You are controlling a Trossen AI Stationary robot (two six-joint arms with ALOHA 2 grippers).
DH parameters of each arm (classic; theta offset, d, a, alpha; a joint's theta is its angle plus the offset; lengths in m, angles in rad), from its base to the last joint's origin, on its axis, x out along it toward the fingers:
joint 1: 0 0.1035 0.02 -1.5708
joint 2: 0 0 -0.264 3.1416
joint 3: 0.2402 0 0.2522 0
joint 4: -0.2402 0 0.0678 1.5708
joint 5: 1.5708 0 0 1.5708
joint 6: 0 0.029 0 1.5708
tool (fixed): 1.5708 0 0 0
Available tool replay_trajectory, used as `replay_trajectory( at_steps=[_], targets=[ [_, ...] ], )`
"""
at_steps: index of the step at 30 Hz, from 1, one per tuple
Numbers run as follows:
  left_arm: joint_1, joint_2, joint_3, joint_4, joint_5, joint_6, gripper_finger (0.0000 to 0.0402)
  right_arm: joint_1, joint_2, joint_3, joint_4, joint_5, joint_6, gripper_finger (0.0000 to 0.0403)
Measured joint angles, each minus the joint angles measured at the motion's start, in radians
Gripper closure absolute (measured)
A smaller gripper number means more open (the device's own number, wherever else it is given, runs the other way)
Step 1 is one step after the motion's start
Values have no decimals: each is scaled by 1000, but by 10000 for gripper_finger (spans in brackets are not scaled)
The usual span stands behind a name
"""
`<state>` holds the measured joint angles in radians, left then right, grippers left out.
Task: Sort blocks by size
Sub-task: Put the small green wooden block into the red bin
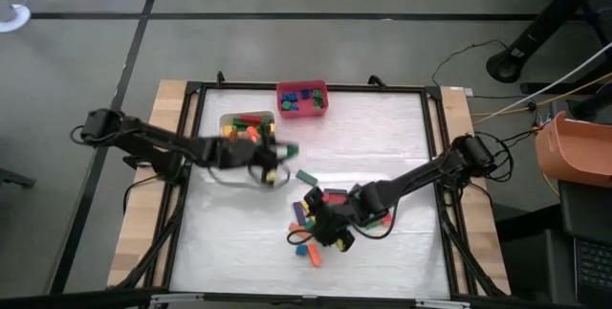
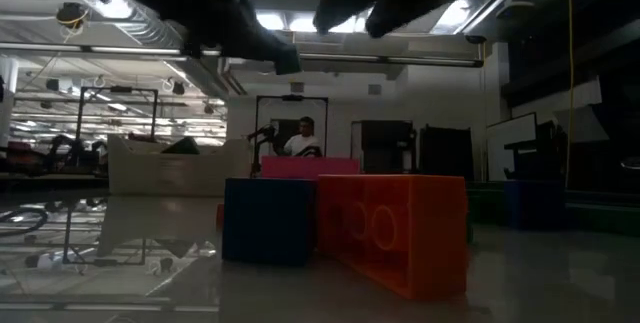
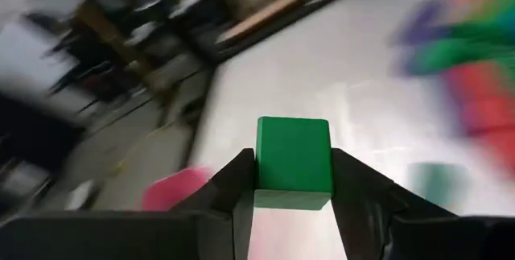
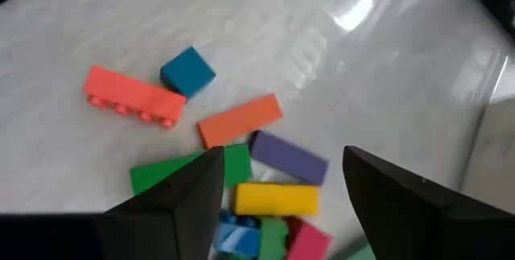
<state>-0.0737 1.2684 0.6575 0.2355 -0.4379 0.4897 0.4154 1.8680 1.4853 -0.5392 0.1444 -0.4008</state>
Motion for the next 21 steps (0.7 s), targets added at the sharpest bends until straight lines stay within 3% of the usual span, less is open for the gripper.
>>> replay_trajectory(
  at_steps=[6, 11, 15, 21],
  targets=[
    [319, 38, 0, 108, 54, 2, 272, 4, 66, 0, 95, 13, 100, 150],
    [529, 94, 0, 160, 246, -74, 270, 4, 95, 0, 186, 19, 173, 150],
    [618, 177, 0, 242, 299, -196, 269, 4, 108, 1, 252, 20, 196, 150],
    [658, 297, 5, 361, 308, -225, 258, 4, 108, 1, 320, 21, 232, 150]
  ],
)
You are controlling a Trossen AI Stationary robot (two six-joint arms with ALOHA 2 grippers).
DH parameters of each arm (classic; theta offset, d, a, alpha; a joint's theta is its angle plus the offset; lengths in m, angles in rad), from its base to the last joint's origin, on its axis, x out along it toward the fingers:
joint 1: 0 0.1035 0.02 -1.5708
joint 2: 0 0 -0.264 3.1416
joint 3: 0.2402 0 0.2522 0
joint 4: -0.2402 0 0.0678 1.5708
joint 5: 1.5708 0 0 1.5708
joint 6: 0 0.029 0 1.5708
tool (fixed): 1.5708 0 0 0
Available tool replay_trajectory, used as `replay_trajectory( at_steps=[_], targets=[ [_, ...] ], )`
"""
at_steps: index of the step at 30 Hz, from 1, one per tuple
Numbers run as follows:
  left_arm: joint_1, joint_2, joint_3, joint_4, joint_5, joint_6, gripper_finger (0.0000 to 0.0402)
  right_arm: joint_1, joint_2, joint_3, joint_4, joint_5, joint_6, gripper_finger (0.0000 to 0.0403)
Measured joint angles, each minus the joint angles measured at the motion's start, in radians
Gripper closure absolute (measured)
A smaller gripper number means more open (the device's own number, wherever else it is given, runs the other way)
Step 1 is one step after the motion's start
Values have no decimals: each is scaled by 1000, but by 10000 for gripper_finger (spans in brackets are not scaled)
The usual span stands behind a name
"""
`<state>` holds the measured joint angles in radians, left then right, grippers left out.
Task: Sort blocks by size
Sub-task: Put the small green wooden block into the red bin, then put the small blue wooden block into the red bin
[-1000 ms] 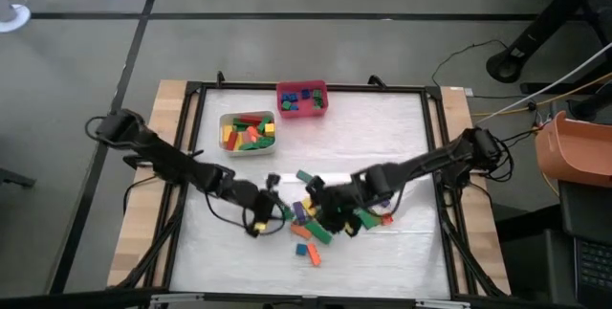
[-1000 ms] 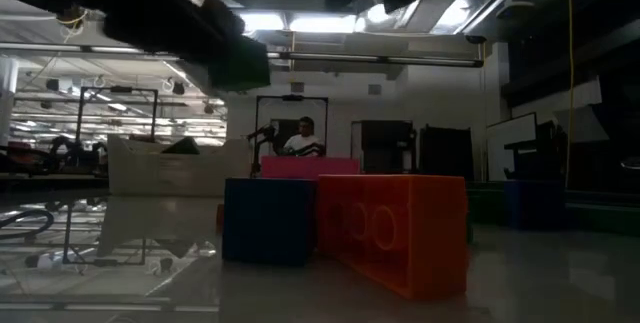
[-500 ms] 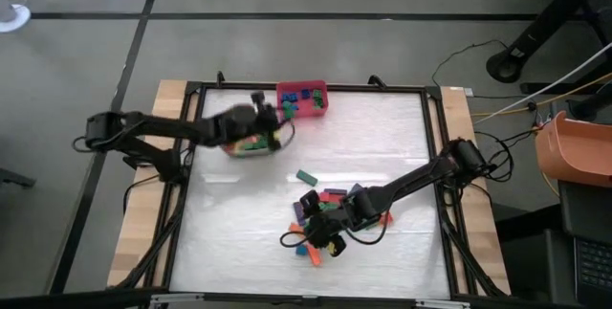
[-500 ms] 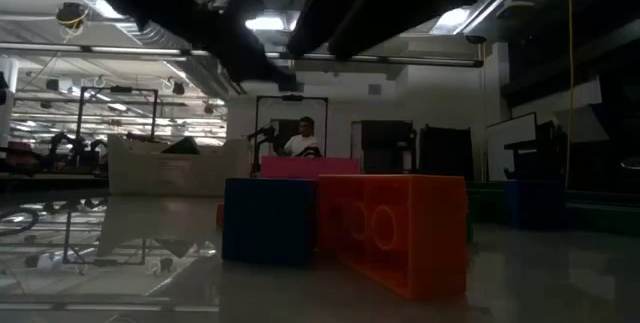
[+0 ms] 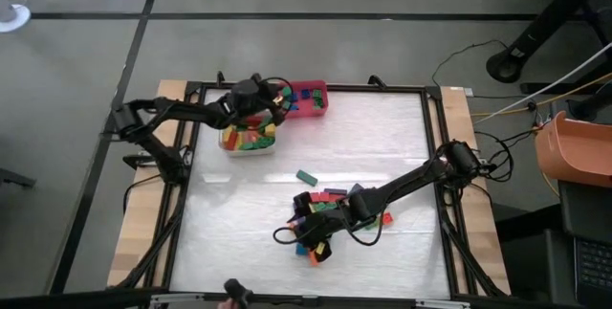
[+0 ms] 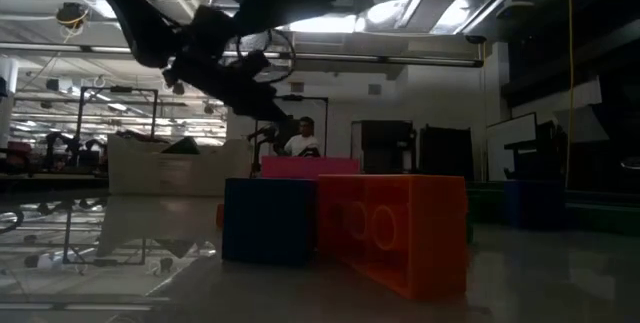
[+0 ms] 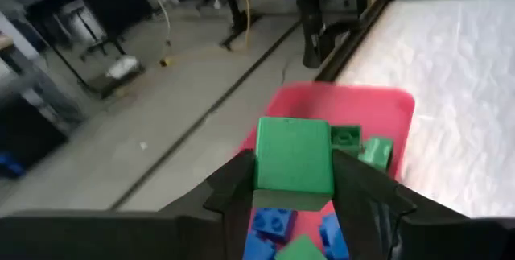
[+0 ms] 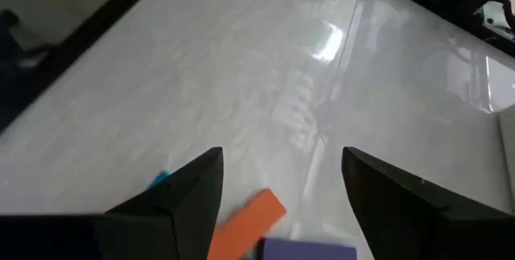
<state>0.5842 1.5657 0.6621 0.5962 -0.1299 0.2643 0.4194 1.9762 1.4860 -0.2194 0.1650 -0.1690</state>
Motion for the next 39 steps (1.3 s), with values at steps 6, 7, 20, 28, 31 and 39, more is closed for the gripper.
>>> replay_trajectory(
  at_steps=[6, 7, 20, 28, 31, 39],
  targets=[
    [-3, 66, 43, -11, -2, -72, 204, 0, 0, 0, 10, 0, 136, 150],
    [-5, 66, 45, -12, -3, -80, 198, 1, 0, 0, 12, 0, 167, 150],
    [-71, 59, 50, -42, -3, -74, 187, 102, 11, 0, 8, 158, 379, 150],
    [-128, 58, 50, -36, -3, -52, 190, 132, 107, 0, 45, 165, 462, 150],
    [-150, 58, 50, -40, -3, -53, 191, 132, 138, 0, 38, 158, 504, 150],
    [-208, 58, 50, -39, -3, -48, 192, 131, 180, 0, 43, 148, 564, 150]
  ],
)
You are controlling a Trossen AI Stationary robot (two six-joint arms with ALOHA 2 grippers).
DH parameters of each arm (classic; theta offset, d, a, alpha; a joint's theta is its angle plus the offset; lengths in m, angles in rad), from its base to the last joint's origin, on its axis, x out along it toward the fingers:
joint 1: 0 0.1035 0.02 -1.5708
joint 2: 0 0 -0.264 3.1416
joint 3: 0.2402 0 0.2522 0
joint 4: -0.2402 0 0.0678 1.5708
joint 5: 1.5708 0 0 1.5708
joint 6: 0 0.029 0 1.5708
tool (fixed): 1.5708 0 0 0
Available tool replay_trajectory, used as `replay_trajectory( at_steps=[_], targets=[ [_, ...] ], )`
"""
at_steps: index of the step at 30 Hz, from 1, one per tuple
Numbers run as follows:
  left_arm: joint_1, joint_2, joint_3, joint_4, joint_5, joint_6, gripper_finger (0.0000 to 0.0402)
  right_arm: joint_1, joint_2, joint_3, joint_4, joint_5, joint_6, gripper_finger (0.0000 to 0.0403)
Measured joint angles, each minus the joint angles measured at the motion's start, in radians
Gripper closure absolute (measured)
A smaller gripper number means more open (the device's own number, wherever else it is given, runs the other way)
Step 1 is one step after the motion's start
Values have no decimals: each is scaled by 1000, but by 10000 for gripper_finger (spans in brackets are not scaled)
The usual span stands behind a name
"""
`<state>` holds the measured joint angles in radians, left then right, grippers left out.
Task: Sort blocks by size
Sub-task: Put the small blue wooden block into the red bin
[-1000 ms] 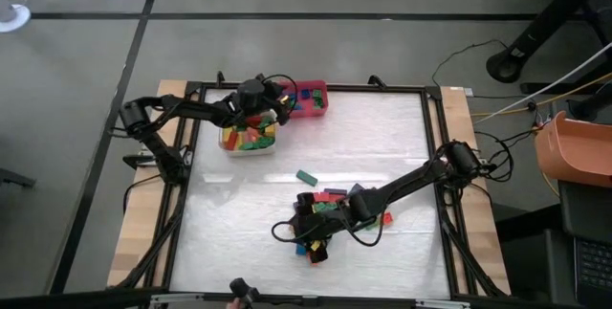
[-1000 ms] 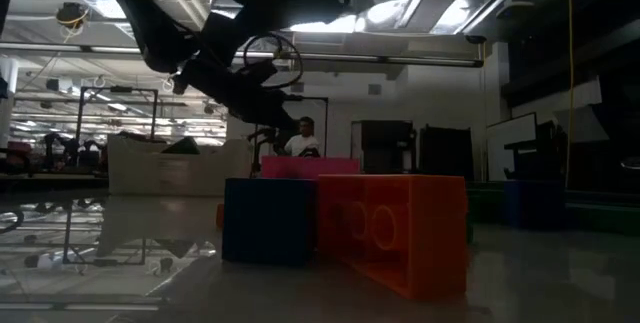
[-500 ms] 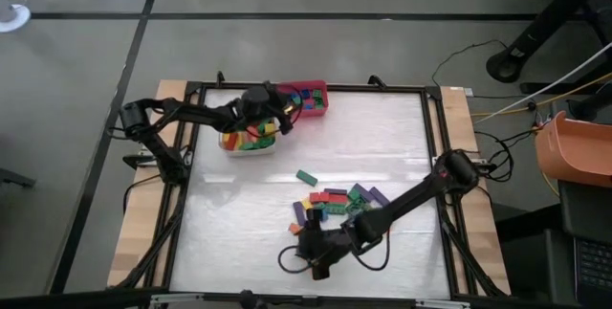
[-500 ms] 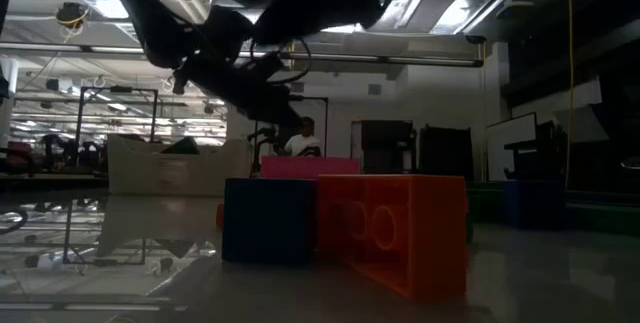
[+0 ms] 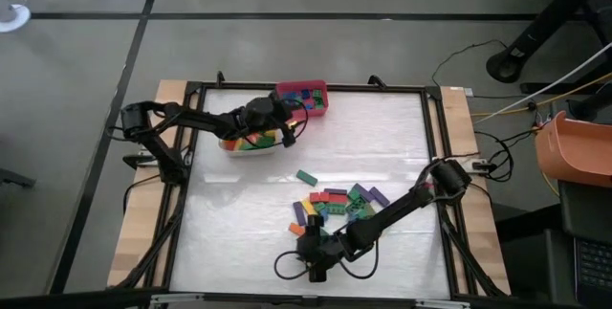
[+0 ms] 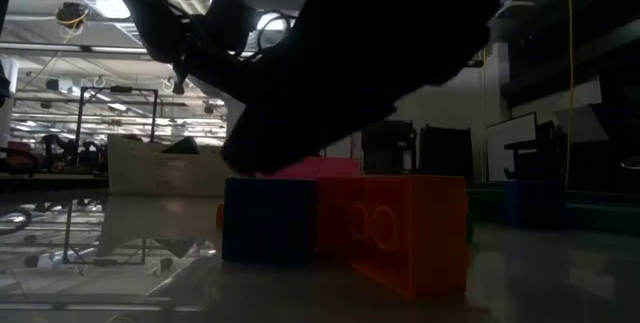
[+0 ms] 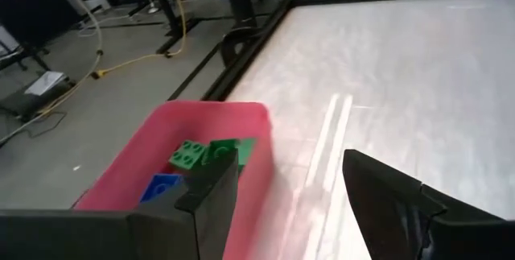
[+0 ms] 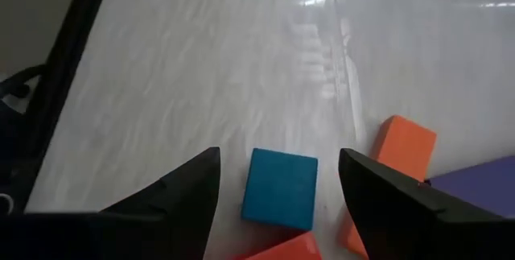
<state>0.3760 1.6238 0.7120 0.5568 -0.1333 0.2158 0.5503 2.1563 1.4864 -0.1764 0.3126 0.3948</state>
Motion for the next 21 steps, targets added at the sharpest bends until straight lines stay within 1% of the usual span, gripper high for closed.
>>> replay_trajectory(
  at_steps=[4, 10, 12, 15, 21],
  targets=[
    [-23, 0, 0, 0, 0, 27, 192, -1, 17, 0, -1, 0, 9, 150],
    [-52, 0, 0, 1, 0, 58, 192, -1, 36, 0, -8, -2, 75, 151],
    [-61, 0, 0, 1, 0, 79, 192, -1, 36, 0, -8, -2, 79, 156],
    [-72, 0, 0, 2, 0, 92, 192, -1, 36, 0, -7, 5, 80, 183],
    [-99, 0, 0, 2, 0, 95, 192, -3, 36, 0, -4, 10, 80, 272]
  ],
)
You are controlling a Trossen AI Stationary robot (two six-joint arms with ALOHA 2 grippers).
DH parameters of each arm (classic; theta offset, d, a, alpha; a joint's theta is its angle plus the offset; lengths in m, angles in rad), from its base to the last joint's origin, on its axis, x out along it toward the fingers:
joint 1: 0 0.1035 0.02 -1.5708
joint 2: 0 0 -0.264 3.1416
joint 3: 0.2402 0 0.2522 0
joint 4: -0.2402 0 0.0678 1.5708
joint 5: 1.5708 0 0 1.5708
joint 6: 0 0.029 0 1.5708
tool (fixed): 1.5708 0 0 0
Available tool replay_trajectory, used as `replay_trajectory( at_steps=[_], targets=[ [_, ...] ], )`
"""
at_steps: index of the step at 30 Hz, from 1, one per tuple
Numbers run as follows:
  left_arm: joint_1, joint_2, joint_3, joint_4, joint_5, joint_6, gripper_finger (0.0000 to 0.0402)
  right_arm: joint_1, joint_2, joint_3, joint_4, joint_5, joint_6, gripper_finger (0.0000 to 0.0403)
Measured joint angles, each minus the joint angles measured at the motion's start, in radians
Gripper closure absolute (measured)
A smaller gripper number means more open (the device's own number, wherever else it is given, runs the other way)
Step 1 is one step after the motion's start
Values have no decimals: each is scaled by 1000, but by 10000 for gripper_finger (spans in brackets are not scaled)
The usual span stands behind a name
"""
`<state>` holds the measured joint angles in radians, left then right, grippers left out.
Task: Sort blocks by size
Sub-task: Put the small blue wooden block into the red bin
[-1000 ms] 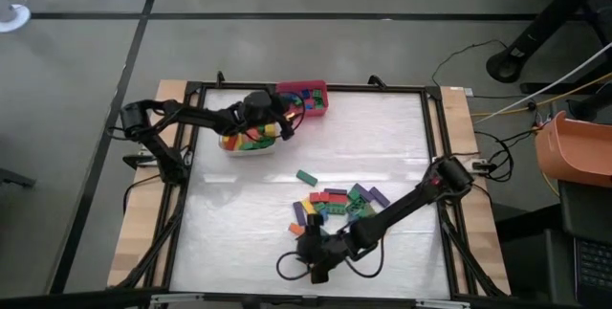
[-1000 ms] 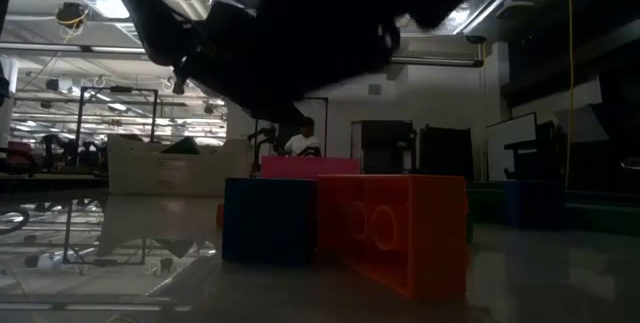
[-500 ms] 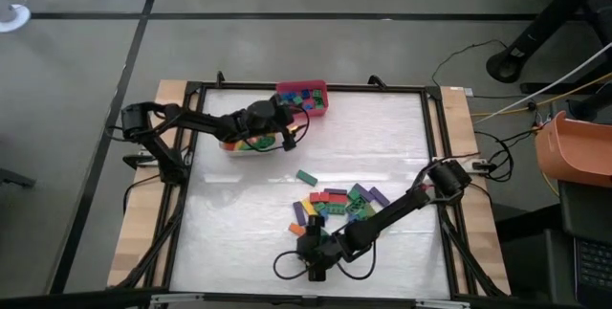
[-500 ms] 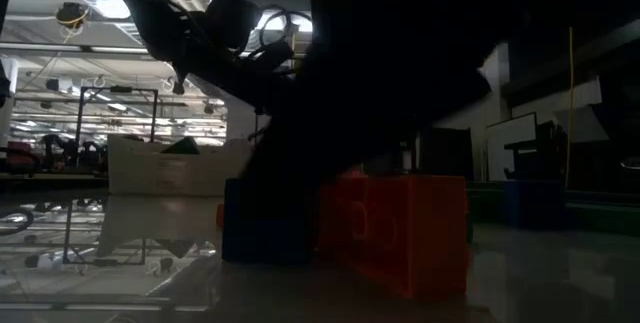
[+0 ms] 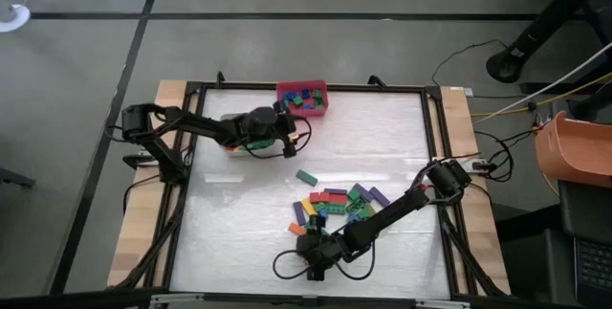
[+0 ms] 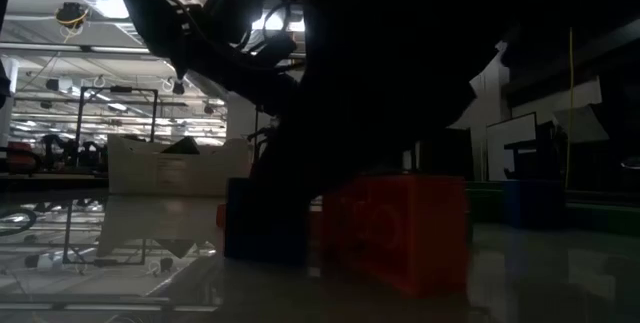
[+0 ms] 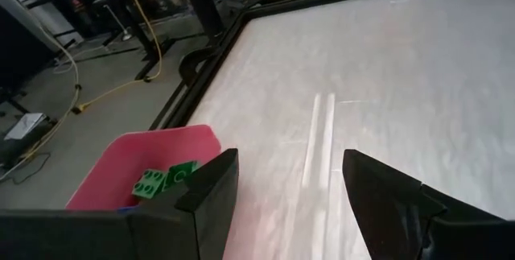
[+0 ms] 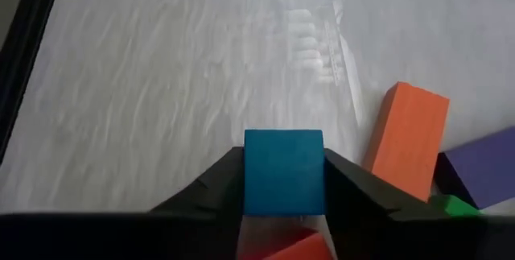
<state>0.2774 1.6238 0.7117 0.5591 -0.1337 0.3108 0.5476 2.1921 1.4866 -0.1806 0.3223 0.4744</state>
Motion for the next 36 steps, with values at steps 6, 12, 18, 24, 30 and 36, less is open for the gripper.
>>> replay_trajectory(
  at_steps=[6, 12, 18, 24, 30, 36],
  targets=[
    [-34, -51, -1, -30, 0, 0, 192, -11, 0, 41, -4, 3, -44, 274],
    [-63, -246, -1, -246, 0, -2, 192, -57, 0, 178, -148, 34, -189, 255],
    [-78, -504, -1, -630, 0, -78, 192, -150, 0, 361, -427, 113, -427, 264],
    [-103, -722, -1, -1000, 0, -210, 192, -284, 0, 485, -571, 196, -740, 264],
    [-153, -833, -1, -1230, 3, -352, 192, -477, 0, 505, -585, 258, -945, 251],
    [-218, -839, -17, -1265, 26, -412, 192, -694, 0, 483, -580, 205, -1081, 262]
  ],
)
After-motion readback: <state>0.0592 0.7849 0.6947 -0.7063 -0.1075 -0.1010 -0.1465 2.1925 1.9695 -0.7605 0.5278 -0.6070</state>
